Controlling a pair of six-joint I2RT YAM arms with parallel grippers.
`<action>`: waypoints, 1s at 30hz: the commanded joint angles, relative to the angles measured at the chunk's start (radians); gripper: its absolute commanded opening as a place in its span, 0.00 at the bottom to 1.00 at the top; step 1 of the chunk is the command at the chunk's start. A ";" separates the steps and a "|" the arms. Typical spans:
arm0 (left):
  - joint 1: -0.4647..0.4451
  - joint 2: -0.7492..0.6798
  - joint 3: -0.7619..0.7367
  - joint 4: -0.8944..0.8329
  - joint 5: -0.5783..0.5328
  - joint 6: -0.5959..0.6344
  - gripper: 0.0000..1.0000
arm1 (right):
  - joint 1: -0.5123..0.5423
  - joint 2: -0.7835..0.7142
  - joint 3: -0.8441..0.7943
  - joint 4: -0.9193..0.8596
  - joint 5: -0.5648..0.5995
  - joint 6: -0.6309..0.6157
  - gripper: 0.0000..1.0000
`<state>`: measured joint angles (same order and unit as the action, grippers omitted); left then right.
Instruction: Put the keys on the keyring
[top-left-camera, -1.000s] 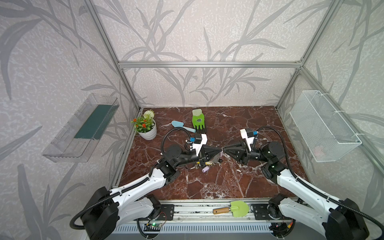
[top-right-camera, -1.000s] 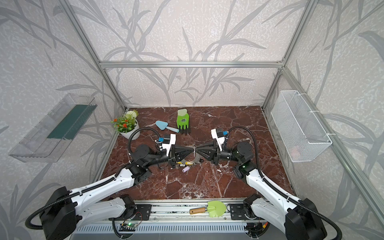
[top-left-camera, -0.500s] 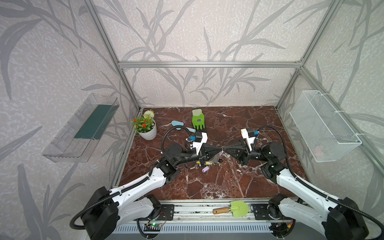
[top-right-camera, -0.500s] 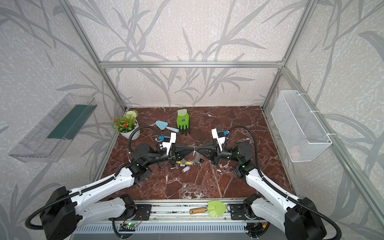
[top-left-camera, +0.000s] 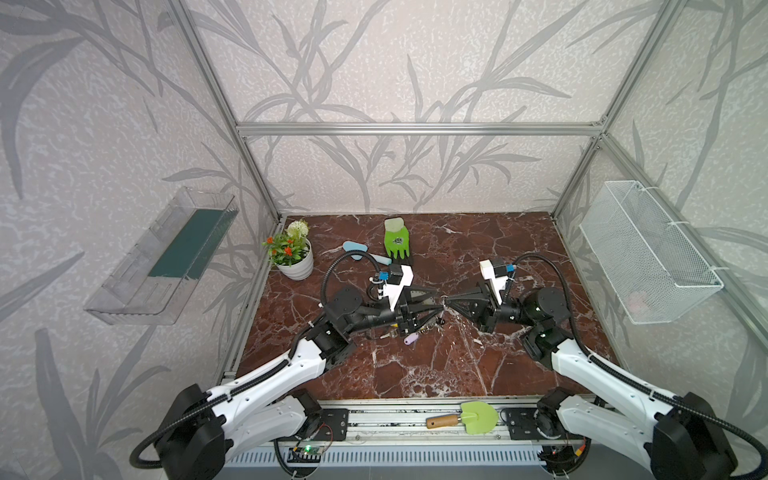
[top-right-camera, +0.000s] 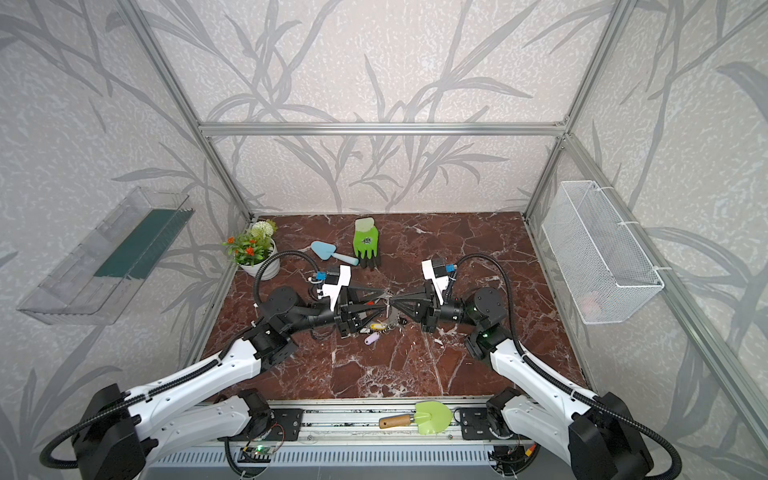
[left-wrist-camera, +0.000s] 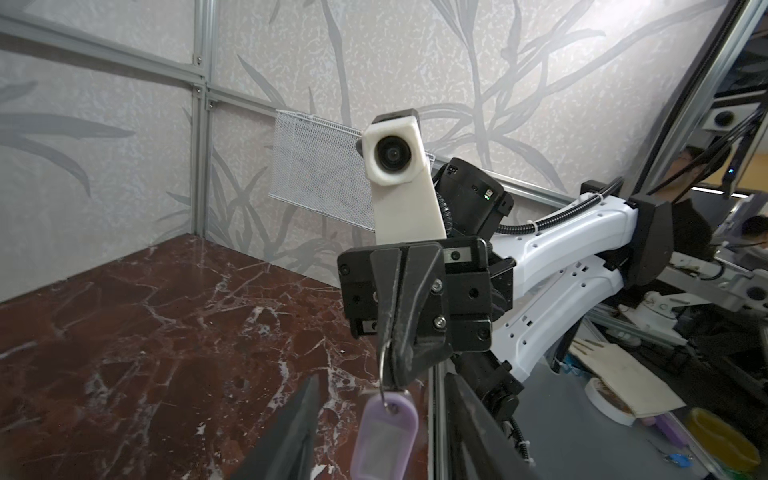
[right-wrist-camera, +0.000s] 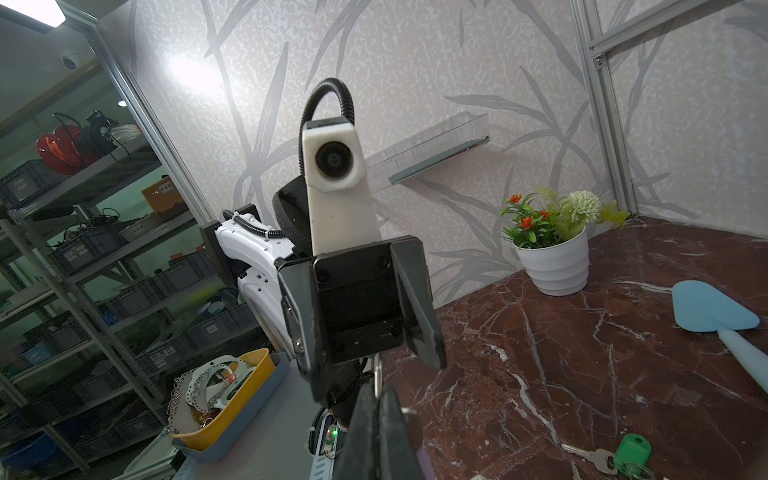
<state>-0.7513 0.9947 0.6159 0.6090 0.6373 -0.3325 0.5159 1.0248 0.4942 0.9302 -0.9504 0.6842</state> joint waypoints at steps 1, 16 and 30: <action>0.010 -0.115 -0.037 -0.052 -0.073 -0.002 0.61 | 0.004 0.000 0.004 0.021 -0.003 -0.004 0.00; 0.027 -0.419 -0.106 -0.346 -0.339 0.028 0.80 | 0.001 0.037 0.029 -0.081 -0.033 -0.040 0.00; 0.027 -0.140 0.058 -0.625 -0.423 0.127 0.75 | -0.001 -0.226 0.122 -1.032 0.442 -0.395 0.00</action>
<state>-0.7261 0.8127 0.6369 0.0360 0.2176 -0.2352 0.5159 0.8352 0.5449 0.2180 -0.6941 0.4030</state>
